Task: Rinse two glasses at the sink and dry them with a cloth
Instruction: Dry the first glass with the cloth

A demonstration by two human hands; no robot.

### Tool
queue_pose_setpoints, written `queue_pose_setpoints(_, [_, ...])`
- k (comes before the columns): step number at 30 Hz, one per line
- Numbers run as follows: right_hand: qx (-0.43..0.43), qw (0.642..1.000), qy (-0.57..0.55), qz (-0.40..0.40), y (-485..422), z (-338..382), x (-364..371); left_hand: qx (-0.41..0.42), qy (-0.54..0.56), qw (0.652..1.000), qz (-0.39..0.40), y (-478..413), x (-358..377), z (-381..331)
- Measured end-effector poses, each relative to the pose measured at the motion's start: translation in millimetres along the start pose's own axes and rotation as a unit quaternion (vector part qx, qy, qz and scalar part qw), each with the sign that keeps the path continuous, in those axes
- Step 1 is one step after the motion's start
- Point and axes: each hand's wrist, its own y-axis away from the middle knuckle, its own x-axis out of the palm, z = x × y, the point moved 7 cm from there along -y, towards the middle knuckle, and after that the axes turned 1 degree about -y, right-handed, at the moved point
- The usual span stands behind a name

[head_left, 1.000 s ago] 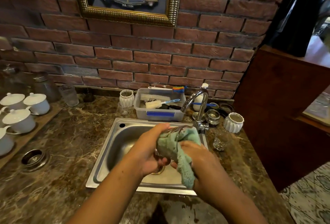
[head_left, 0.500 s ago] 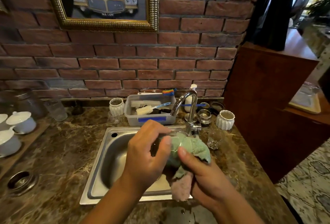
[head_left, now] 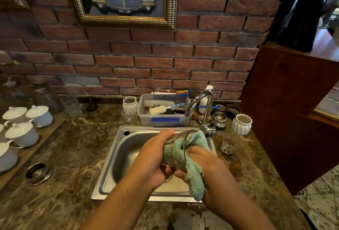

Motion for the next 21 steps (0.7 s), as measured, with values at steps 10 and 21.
queue_pose_setpoints(10, [0.288,0.714,-0.637,-0.043,14,-13,17,0.646,-0.368,0.667,-0.047,52,10,-38])
queue_pose_setpoints(21, [0.146,0.954,-0.262,-0.013,-5,5,-8,0.303,-0.155,0.940,0.008,18,2,-25])
